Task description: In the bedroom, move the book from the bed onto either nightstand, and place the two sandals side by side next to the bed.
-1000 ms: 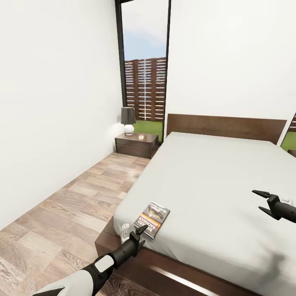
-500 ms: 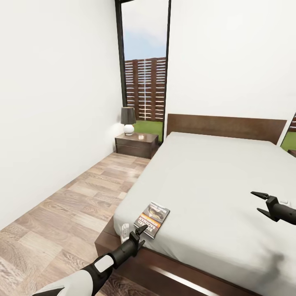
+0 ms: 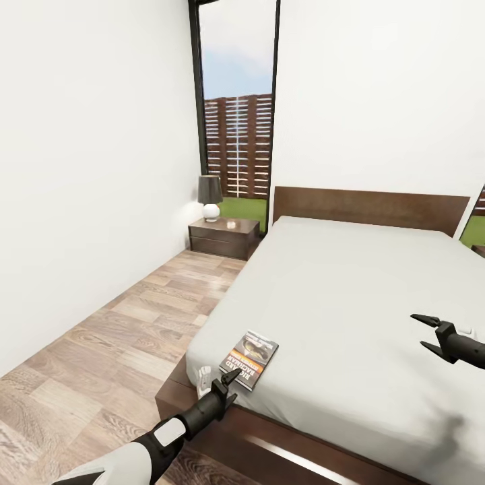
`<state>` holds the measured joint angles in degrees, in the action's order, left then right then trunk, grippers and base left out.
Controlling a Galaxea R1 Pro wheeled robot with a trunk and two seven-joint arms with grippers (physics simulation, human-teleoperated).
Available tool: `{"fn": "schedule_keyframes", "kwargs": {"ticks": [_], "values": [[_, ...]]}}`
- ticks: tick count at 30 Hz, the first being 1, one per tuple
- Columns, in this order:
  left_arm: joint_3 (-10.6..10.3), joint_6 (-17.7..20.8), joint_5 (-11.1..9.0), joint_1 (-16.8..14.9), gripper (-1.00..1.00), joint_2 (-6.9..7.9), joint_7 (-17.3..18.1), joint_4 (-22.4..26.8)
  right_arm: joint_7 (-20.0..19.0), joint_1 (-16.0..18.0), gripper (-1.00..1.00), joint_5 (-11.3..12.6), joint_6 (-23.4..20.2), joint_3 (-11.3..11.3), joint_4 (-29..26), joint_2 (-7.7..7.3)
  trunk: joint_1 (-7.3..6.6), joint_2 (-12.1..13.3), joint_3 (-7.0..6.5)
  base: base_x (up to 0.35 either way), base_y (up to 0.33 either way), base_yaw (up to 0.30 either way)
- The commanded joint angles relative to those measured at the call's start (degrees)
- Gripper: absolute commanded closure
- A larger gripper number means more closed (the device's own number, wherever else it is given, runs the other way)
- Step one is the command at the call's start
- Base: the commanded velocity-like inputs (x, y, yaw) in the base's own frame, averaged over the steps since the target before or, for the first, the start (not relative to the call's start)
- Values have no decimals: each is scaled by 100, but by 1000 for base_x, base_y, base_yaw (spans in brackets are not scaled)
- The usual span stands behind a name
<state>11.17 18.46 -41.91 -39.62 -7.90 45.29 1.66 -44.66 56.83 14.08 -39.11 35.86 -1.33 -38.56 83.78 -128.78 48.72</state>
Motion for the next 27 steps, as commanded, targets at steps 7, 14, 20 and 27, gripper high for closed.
{"fn": "schedule_keyframes", "kwargs": {"ticks": [7, 14, 20, 27], "values": [[65, 52, 7, -2, -100, 6, 14, 1, 1, 4, -100, 60, -35, -37, 1, -2, -1, -2, 6, 0, 0, -1], [71, 52, 7, -2, -100, 7, 15, 1, 1, 3, -100, 60, -35, -38, 1, -2, -1, -2, 6, 0, 0, -46], [75, 52, 7, -2, -100, 10, 15, 1, 1, 3, -100, 60, -35, -38, 1, -2, -1, -2, 6, 0, 0, -80], [78, 52, 7, -2, -100, 15, 15, 1, 1, 5, -100, 60, -35, -36, 1, -2, -1, -2, 6, 0, 0, -44]]}}
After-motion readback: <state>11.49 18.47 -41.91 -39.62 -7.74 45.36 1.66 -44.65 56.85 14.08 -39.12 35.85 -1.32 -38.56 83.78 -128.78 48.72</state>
